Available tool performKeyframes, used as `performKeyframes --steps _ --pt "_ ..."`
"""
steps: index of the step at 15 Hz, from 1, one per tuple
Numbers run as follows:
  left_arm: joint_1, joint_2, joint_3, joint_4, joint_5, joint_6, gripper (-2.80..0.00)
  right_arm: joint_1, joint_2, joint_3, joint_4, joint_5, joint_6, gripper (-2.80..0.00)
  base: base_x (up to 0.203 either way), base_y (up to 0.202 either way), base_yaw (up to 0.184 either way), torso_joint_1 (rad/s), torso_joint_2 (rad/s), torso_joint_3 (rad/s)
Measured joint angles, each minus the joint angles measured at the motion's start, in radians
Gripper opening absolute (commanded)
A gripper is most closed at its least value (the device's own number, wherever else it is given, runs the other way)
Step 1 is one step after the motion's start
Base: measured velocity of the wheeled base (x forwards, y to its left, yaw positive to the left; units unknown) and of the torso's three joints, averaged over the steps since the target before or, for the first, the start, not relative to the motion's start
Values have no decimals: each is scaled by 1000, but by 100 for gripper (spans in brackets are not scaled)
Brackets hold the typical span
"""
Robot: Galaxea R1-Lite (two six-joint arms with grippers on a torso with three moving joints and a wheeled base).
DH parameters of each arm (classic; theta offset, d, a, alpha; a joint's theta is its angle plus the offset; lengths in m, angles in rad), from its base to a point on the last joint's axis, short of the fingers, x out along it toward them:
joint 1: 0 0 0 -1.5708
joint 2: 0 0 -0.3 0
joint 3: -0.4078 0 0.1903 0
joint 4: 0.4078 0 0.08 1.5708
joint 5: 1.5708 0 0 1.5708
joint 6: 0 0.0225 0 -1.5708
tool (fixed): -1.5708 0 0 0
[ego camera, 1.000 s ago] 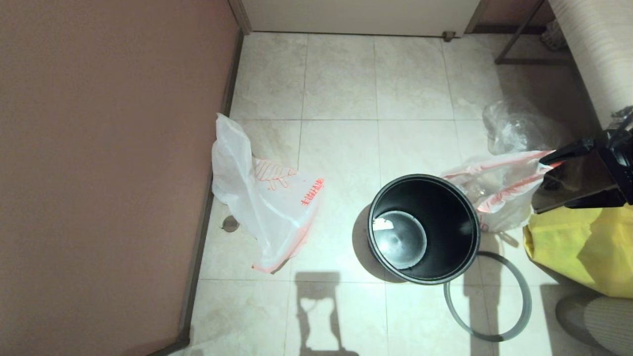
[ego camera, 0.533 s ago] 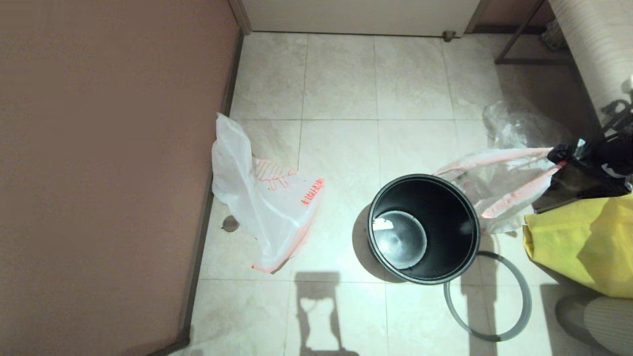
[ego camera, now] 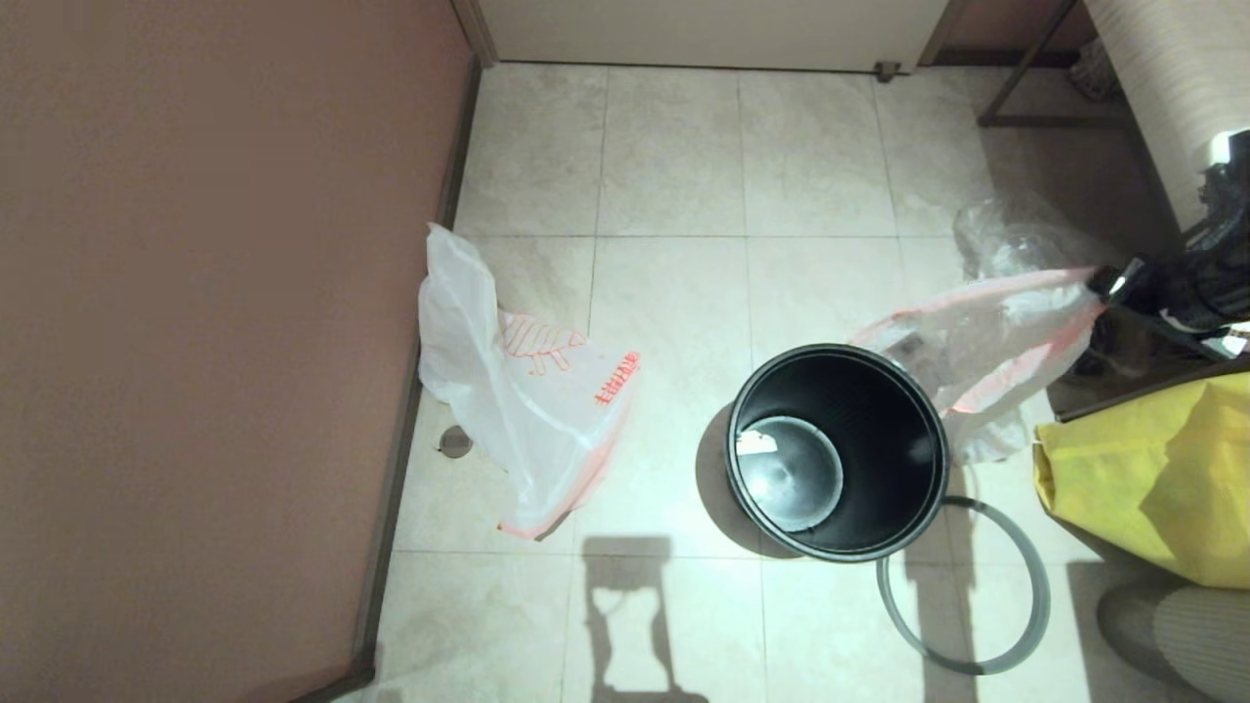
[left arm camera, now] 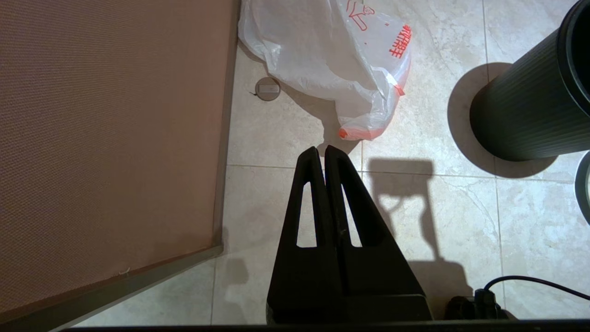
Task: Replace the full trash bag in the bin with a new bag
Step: Place the trash bag on the floor
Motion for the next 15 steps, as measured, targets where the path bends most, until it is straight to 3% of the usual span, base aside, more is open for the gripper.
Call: performKeyframes --steps 2,6,7,8,10,11,12,15 --pt "0 0 0 0 0 0 -280 -1 -57 16 -17 39 -6 0 0 0 0 0 0 0" --pt "0 0 0 0 0 0 -280 -69 -171 46 -26 458 18 0 0 0 0 0 0 0" --pt "0 0 0 0 0 0 -280 -77 -168 64 -27 502 -1 0 0 0 0 0 0 0" --pt "0 0 0 0 0 0 -280 -78 -147 87 -25 493 -34 0 0 0 0 0 0 0" --pt "0 0 0 0 0 0 -280 -79 -77 135 -24 379 -86 0 0 0 0 0 0 0" --pt "0 0 0 0 0 0 -280 -82 -44 157 -26 358 -81 0 0 0 0 0 0 0" --pt "0 0 0 0 0 0 -280 -87 -26 171 -32 386 -57 0 0 0 0 0 0 0" --pt "0 0 0 0 0 0 -280 -102 -83 191 -32 589 -15 0 0 0 0 0 0 0"
